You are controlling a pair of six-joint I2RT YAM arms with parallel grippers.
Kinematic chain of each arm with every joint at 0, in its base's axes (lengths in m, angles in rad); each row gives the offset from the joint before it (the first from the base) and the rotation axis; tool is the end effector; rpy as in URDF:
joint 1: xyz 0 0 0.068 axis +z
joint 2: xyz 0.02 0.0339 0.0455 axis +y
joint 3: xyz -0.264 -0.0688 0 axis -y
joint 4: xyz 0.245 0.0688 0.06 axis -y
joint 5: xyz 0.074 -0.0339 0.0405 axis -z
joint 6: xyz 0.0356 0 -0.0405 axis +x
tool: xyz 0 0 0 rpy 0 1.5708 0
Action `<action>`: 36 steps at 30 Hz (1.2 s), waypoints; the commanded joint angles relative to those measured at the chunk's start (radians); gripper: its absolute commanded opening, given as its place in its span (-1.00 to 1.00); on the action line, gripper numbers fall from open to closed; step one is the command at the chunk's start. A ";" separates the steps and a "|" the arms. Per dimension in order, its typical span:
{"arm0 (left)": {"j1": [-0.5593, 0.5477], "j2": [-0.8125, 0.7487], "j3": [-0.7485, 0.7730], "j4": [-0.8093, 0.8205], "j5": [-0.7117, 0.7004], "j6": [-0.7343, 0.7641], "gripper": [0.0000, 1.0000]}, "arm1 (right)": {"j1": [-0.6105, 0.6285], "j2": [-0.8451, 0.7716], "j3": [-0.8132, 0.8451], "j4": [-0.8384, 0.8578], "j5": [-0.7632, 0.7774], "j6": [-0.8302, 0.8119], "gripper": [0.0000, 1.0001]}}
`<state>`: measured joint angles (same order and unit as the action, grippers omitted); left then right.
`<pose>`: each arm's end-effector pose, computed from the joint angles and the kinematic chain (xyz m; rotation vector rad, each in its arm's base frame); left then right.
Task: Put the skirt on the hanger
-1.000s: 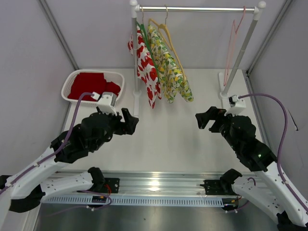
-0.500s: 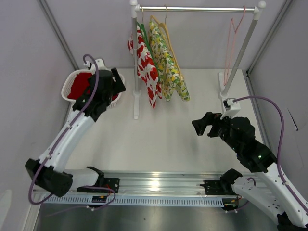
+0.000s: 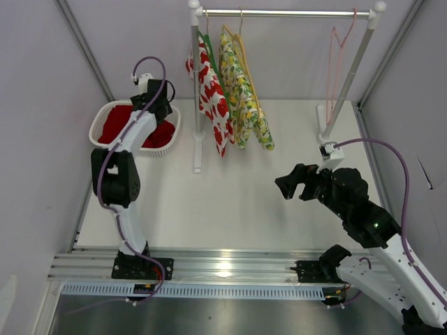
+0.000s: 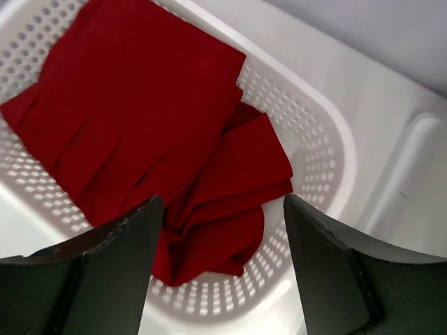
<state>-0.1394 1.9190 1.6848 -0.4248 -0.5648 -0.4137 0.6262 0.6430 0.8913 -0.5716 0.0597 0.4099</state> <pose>0.4429 -0.0429 0.2994 -0.5854 2.0475 0.3062 0.1109 0.0776 0.3554 -0.1685 1.9390 0.6429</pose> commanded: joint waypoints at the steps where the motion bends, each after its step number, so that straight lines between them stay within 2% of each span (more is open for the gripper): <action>1: 0.027 0.142 0.147 0.014 0.002 0.041 0.50 | 0.001 0.015 0.044 0.025 -0.024 -0.025 0.93; 5: 0.049 0.268 0.242 -0.026 -0.046 0.017 0.52 | 0.003 0.035 0.029 0.047 -0.026 -0.037 0.93; 8: 0.092 0.349 0.350 -0.083 -0.001 -0.051 0.50 | 0.001 0.043 0.008 0.065 -0.015 -0.049 0.93; 13: 0.109 0.472 0.556 -0.196 0.013 -0.034 0.50 | -0.002 0.061 -0.020 0.111 -0.027 -0.048 0.94; 25: 0.110 0.575 0.589 -0.241 -0.027 -0.042 0.47 | -0.005 0.087 -0.071 0.180 -0.049 -0.043 0.94; 31: 0.112 0.578 0.543 -0.250 -0.060 -0.054 0.20 | -0.017 0.089 -0.094 0.194 -0.049 -0.049 0.95; 33: 0.112 0.578 0.538 -0.261 -0.069 -0.065 -0.06 | -0.022 0.086 -0.098 0.197 -0.049 -0.046 0.95; 34: 0.112 0.574 0.536 -0.261 -0.070 -0.074 -0.33 | -0.025 0.086 -0.100 0.199 -0.072 -0.045 0.95; 36: 0.112 0.548 0.523 -0.258 -0.070 -0.083 -0.74 | -0.028 0.084 -0.101 0.200 -0.078 -0.045 0.94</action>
<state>-0.0261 2.4992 2.2211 -0.6750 -0.6003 -0.4747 0.6056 0.7349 0.7929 -0.4194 0.0071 0.3801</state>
